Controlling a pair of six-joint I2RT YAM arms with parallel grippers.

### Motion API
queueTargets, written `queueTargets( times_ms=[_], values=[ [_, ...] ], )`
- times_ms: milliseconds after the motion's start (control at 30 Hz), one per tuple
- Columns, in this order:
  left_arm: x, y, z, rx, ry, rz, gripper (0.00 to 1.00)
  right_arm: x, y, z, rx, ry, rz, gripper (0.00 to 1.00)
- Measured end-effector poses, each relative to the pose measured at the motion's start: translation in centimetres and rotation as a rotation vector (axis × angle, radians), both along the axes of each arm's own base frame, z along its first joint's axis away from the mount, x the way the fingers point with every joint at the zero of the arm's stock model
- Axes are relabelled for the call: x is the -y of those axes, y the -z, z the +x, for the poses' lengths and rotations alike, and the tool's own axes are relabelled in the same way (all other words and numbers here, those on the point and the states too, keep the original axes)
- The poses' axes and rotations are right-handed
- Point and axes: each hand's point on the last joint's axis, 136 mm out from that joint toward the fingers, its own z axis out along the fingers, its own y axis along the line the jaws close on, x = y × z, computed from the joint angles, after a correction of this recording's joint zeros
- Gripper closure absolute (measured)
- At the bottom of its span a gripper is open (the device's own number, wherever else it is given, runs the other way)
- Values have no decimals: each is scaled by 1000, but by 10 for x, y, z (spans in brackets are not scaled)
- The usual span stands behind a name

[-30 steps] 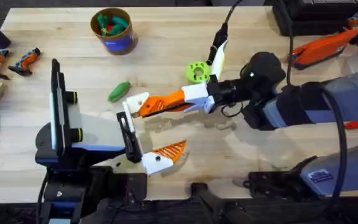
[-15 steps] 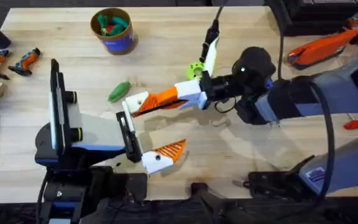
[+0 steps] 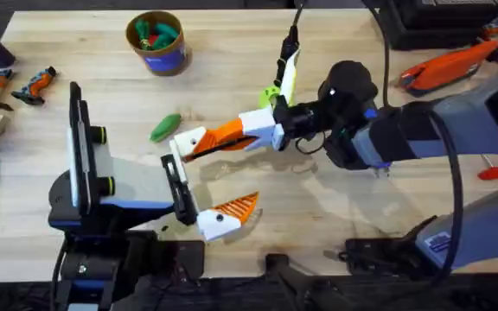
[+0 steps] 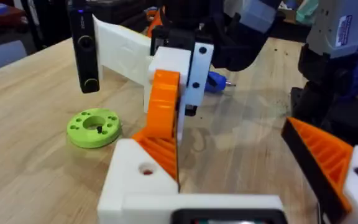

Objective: Pick up the gripper from the table and insert it into the empty holder that is missing its gripper. Then pick up a screw, insert it into the mounting hole, and use the screwdriver to tighten it. Finally, clean up the table by picking up the vegetable and placing it into the bucket.

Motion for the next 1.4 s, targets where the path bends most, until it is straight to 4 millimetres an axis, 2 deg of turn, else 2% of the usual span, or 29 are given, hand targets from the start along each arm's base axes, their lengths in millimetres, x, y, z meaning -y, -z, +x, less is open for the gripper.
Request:
queueTargets(
  times_ms=[733,767,900,933,967,1067,1133,1267,1400],
  values=[
    [0,0,1,2,-7,1,15,-1,-1,1,1,-2,0,992],
    [0,0,1,2,-7,1,15,-1,-1,1,-1,-2,0,963],
    [1,0,-1,3,7,1,15,-2,0,3,-5,6,-4,404],
    [1,0,-1,4,8,1,15,-2,0,3,-2,8,-4,291],
    [1,0,-1,4,8,1,15,-2,0,3,1,9,-3,220],
    [1,0,-2,4,11,1,16,-2,2,4,3,15,-11,180],
    [1,0,-2,4,13,0,15,-1,11,5,-37,22,-51,177],
    [1,0,-3,4,16,0,15,10,23,4,-110,42,-147,173],
    [1,0,-3,4,19,0,15,29,11,12,-80,81,-199,171]
  ],
)
